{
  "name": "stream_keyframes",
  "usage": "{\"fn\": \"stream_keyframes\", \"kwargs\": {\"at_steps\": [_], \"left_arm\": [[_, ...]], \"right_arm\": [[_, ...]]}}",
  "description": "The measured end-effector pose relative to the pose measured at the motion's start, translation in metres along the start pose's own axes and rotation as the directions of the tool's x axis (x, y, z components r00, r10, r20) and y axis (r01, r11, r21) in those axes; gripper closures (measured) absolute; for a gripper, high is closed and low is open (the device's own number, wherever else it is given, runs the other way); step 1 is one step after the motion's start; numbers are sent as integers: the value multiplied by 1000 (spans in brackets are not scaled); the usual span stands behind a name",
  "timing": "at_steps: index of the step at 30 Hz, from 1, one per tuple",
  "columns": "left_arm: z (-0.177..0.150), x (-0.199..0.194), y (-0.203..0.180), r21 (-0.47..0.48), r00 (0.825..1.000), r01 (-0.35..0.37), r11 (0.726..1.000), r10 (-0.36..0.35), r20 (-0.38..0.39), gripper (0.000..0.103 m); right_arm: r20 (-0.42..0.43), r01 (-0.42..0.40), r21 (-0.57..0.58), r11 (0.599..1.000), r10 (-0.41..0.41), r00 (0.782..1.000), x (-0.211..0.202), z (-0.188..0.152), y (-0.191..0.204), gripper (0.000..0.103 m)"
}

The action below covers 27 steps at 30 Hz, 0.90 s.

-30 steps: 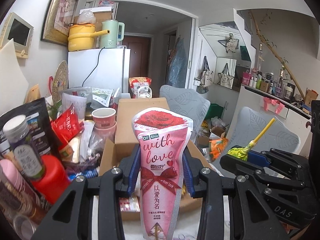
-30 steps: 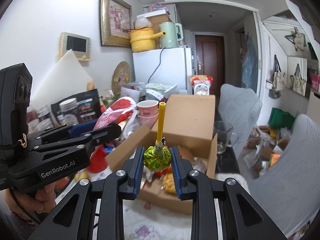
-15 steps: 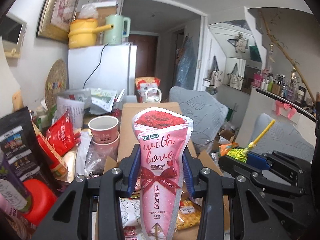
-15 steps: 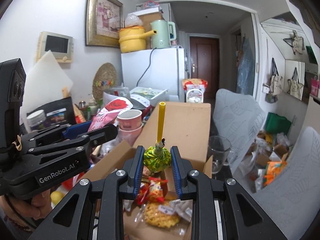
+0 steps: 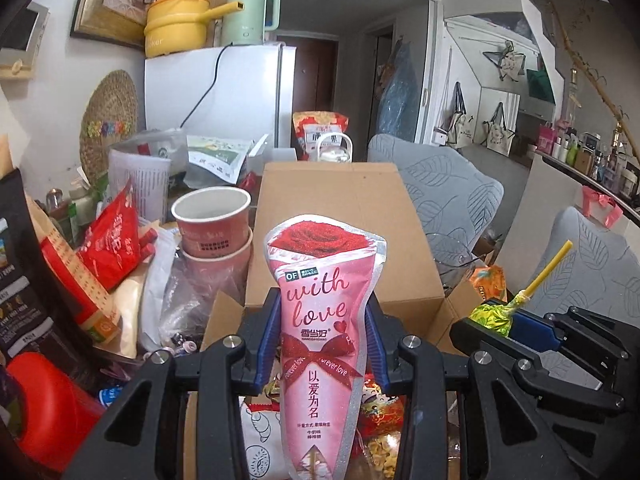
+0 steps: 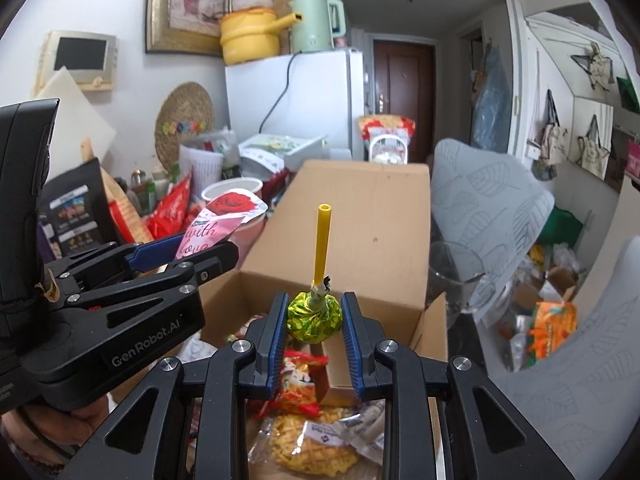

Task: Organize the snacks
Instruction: 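Lower both items into the box and open both tools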

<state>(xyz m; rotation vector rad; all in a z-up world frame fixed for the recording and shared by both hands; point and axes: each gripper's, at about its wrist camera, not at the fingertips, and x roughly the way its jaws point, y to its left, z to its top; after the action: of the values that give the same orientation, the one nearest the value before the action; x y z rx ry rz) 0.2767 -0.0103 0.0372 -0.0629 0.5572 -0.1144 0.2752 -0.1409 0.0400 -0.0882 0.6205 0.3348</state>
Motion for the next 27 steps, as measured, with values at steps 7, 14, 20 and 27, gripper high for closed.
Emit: {"fn": "stream_keyframes", "kwargs": {"at_steps": [7, 14, 20, 27], "left_arm": [[-2, 22, 4, 24, 998, -46, 999, 47, -41, 65], [-10, 49, 9, 36, 987, -41, 999, 46, -153, 64], [-20, 65, 7, 59, 974, -57, 997, 69, -215, 64], [-27, 81, 9, 53, 951, -75, 996, 87, -298, 62]], "right_arm": [[-45, -11, 26, 1000, 12, 999, 22, -1, -5, 77], [-133, 13, 59, 998, -5, 991, 50, -7, -14, 77], [-219, 36, 75, 997, -19, 976, 73, -17, -21, 77], [-287, 60, 73, 996, -36, 957, 85, -26, -25, 77]]}}
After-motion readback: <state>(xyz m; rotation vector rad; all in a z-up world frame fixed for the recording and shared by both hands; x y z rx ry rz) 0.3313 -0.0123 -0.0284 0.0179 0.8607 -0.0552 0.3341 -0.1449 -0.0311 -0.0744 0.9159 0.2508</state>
